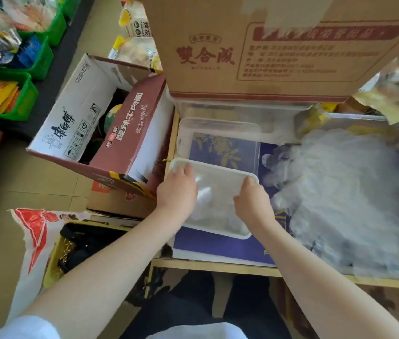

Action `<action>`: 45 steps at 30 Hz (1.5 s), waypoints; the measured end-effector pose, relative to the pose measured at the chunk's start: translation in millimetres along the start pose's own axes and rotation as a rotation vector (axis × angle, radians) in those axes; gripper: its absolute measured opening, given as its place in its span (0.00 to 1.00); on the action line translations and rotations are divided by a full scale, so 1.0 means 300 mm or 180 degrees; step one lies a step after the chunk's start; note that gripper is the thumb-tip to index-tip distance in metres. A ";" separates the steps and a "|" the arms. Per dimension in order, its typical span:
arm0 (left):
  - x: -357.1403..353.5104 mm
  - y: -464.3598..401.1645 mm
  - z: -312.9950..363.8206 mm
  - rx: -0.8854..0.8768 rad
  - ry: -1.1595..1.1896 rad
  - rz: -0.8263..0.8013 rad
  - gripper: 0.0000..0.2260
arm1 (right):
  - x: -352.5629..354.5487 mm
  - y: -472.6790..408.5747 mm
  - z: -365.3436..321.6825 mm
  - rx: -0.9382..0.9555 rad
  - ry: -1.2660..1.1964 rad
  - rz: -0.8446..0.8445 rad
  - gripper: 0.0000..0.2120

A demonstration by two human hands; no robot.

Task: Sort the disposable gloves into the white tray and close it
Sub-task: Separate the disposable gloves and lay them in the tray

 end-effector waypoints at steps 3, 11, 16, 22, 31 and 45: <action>0.040 0.038 0.090 -0.0937 -0.0855 0.0664 0.18 | -0.026 -0.019 0.018 -0.0246 -0.0199 -0.0107 0.11; -0.121 0.016 0.066 -0.1036 -0.0925 -0.0634 0.24 | 0.027 0.109 -0.132 0.0849 0.1590 0.1144 0.24; -0.130 0.019 0.079 -0.1309 -0.1183 -0.0555 0.26 | -0.139 0.148 -0.217 0.2062 0.1600 0.0454 0.26; -0.133 0.017 0.080 -0.1244 -0.1054 -0.0639 0.25 | -0.154 0.044 -0.118 0.2013 0.2185 0.0222 0.18; -0.071 0.009 0.116 -0.0657 -0.0756 -0.0678 0.19 | 0.137 0.034 0.146 0.2330 0.0424 0.0722 0.15; 0.056 0.050 0.637 -0.1096 0.0683 -0.0076 0.15 | 0.213 -0.202 0.727 0.0836 0.1062 0.0228 0.17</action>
Point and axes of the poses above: each hand's wrist, its own y-axis away from the middle knuckle, its own x-axis out of the back of the hand, z = x × y, the point moved 9 cm from there along -y, towards the middle knuckle, and after that the axes turned 6 degrees about -x, right-handed, at the moved point
